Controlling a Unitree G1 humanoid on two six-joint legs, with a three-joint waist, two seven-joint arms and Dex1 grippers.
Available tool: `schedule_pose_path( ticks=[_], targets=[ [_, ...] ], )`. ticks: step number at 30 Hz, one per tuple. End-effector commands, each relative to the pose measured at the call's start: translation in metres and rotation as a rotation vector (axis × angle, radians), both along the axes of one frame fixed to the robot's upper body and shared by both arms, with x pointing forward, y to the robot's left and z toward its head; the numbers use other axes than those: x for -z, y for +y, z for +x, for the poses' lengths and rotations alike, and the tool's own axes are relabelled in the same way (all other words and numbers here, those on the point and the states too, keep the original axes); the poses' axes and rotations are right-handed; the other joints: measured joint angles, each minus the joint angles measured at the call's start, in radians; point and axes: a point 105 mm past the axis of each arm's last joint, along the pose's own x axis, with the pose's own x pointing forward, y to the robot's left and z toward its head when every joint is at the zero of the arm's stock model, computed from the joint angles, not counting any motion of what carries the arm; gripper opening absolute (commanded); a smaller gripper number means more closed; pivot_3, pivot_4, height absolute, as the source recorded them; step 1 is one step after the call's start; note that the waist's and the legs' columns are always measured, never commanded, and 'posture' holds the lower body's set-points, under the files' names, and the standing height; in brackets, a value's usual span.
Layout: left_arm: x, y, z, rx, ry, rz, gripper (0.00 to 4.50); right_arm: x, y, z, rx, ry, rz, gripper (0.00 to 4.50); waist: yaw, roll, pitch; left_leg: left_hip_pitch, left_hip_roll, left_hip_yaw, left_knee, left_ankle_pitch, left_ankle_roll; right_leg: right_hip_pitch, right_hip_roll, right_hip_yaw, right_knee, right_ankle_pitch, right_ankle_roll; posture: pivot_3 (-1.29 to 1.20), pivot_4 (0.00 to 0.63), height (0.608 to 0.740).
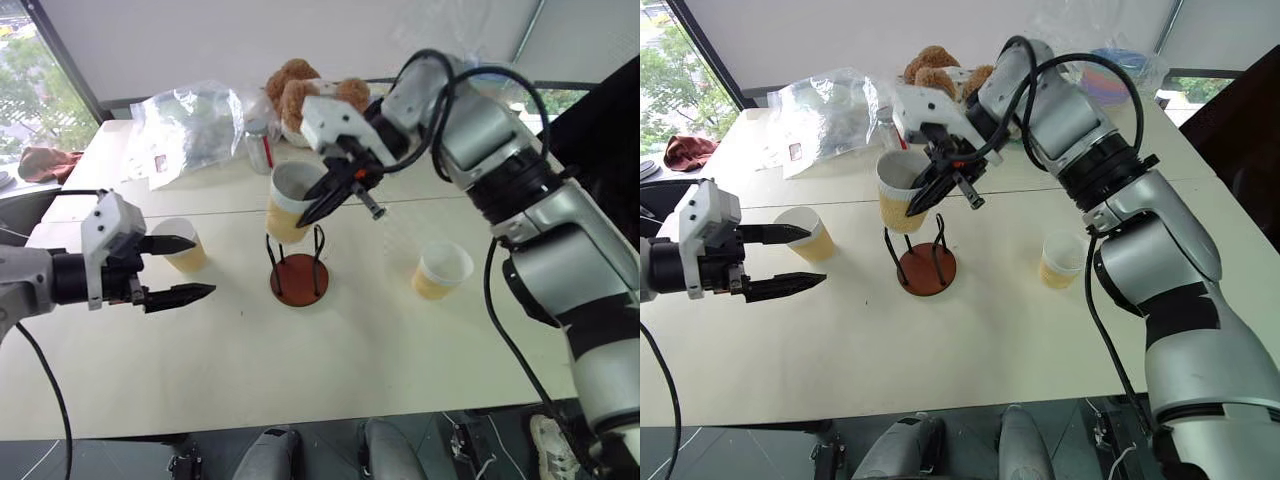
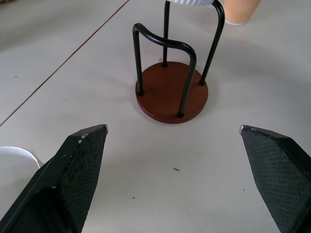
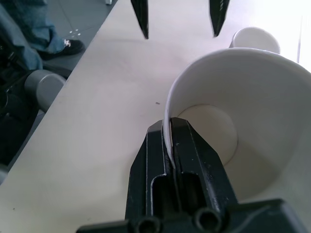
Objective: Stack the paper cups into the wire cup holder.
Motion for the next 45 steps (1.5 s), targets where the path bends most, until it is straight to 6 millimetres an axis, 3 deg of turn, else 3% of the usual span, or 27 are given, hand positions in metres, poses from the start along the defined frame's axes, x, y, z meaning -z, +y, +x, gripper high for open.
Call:
schedule_pose_path(
  ticks=[1,9,10,13,19,20,23,27,34,39,45],
  targets=[
    [-0.01,-0.002,-0.002,-0.008,-0.058,-0.004,4.5,-0.01,0.009,-0.003,-0.042,-0.039,-0.002,0.06,0.0,0.0,0.0,0.0,0.0,0.0,0.0,0.0,0.0,0.0,0.0,0.0,0.0,0.0,0.0,0.0,0.15,0.74],
    [-0.002,-0.001,0.0,-0.057,-0.08,-0.037,4.5,0.004,0.012,0.006,-0.021,-0.042,-0.065,0.06,-0.002,0.0,0.0,0.0,0.001,0.001,0.0,0.001,-0.002,-0.001,0.001,0.0,0.001,0.0,0.0,0.0,0.15,0.74],
    [0.0,-0.002,-0.001,-0.055,-0.079,-0.041,4.5,0.005,0.013,0.007,-0.018,-0.042,-0.067,0.3,-0.002,0.0,0.0,0.0,0.001,0.001,0.0,0.001,-0.002,-0.001,0.001,0.0,0.001,0.0,0.0,0.0,0.15,0.74],
    [0.002,-0.003,-0.001,-0.052,-0.078,-0.047,4.5,0.006,0.013,0.008,-0.017,-0.04,-0.073,1.33,-0.001,0.0,0.0,0.0,0.0,0.001,0.0,0.001,-0.002,-0.002,0.001,0.0,0.001,0.0,0.0,0.0,0.15,0.74],
    [0.002,-0.007,-0.002,-0.025,-0.08,-0.059,4.5,-0.008,0.009,0.009,-0.005,-0.049,-0.024,4.42,0.0,0.0,0.0,0.0,0.0,0.001,0.0,0.001,-0.002,-0.001,0.001,0.0,0.001,0.0,0.0,0.0,0.15,0.74],
    [0.002,-0.01,-0.003,-0.011,-0.078,-0.062,4.5,-0.019,0.003,0.01,0.015,-0.054,0.012,4.42,0.0,0.0,0.0,0.0,0.0,0.001,0.0,0.001,-0.002,-0.001,0.001,0.0,0.001,0.0,0.0,0.0,0.15,0.74],
    [-0.004,-0.027,-0.011,0.062,-0.082,-0.086,4.5,-0.038,-0.055,0.018,0.147,-0.134,0.036,4.42,0.018,-0.001,0.0,-0.002,0.0,0.0,0.0,0.001,-0.002,-0.002,0.001,0.0,0.0,0.0,0.0,0.0,0.15,0.74],
    [-0.022,-0.053,-0.022,0.183,-0.101,-0.117,4.5,-0.018,-0.113,0.02,0.33,-0.086,-0.052,4.42,0.032,-0.002,-0.001,-0.007,-0.002,-0.003,0.003,0.0,0.0,-0.002,0.0,-0.001,-0.002,0.0,0.0,0.0,0.15,0.74],
    [-0.029,-0.078,-0.03,0.335,-0.068,-0.118,4.5,0.032,-0.175,0.009,0.566,-0.012,-0.177,4.42,0.002,0.001,0.001,-0.004,0.001,0.007,0.002,0.0,-0.001,-0.004,0.0,0.003,0.0,0.0,0.0,0.0,0.15,0.74],
    [-0.018,-0.084,-0.019,0.365,-0.042,-0.084,4.5,0.055,-0.188,-0.01,0.653,0.053,-0.189,4.42,0.005,0.001,0.001,-0.001,0.002,0.014,0.002,-0.001,0.001,-0.004,0.001,0.009,0.001,0.0,0.0,0.0,0.15,0.74],
    [-0.015,-0.084,-0.008,0.362,-0.041,-0.065,4.5,0.063,-0.188,-0.016,0.698,0.063,-0.17,4.42,0.009,0.001,0.001,0.001,0.003,0.017,0.004,-0.002,0.004,-0.003,0.004,0.012,0.001,0.0,0.0,0.0,0.15,0.74]
  ],
)
